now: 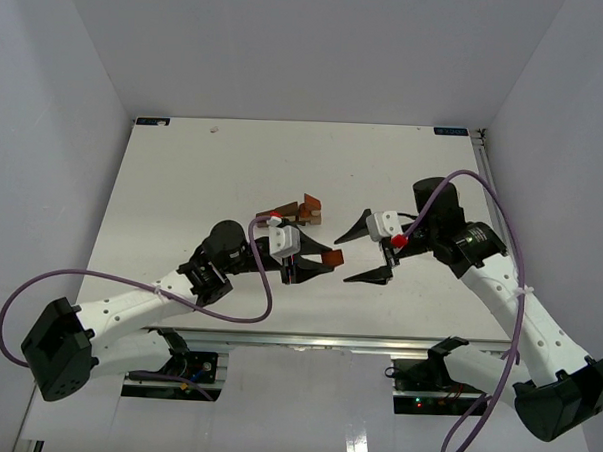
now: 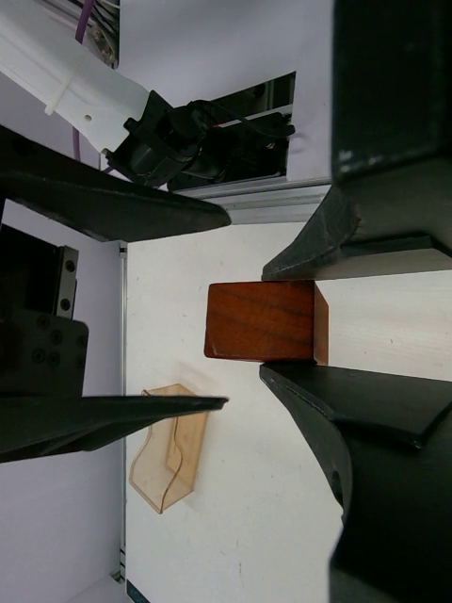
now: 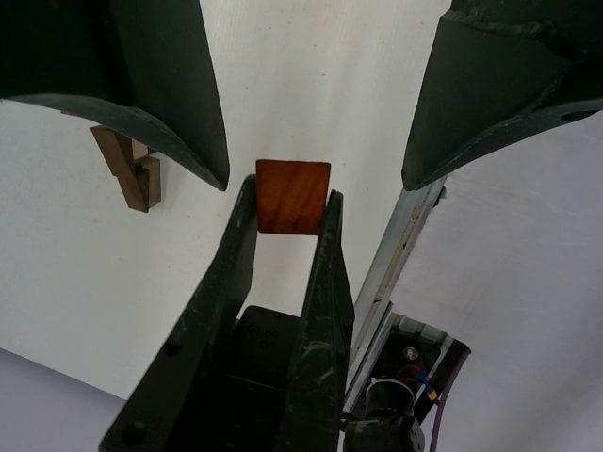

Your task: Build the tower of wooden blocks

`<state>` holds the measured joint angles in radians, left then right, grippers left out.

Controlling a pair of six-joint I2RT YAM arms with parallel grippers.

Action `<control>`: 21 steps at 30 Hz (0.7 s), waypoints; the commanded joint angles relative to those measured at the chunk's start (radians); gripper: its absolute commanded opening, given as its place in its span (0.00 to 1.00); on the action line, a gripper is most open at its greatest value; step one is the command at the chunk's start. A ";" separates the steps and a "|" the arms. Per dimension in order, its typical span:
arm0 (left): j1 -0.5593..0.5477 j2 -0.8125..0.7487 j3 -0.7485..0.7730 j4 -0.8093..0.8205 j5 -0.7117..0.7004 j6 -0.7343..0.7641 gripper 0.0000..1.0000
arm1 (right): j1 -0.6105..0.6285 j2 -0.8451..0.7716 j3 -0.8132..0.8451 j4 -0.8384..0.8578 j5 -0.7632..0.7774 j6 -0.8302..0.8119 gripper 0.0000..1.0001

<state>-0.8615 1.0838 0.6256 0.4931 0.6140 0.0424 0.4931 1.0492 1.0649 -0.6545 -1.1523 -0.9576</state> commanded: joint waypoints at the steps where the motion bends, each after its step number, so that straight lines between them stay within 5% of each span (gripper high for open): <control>1: 0.019 0.005 -0.017 0.057 0.023 -0.012 0.00 | 0.028 0.005 0.003 0.072 0.037 0.097 0.77; 9: 0.037 0.011 -0.024 0.076 0.032 -0.016 0.00 | 0.033 0.031 0.022 0.076 0.080 0.111 0.68; 21: 0.197 0.055 -0.071 0.179 0.116 -0.081 0.00 | 0.031 0.040 0.087 0.096 0.194 0.121 0.78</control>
<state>-0.7587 1.1073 0.5746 0.5722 0.6454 0.0270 0.5201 1.0935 1.0918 -0.5934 -1.0028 -0.8460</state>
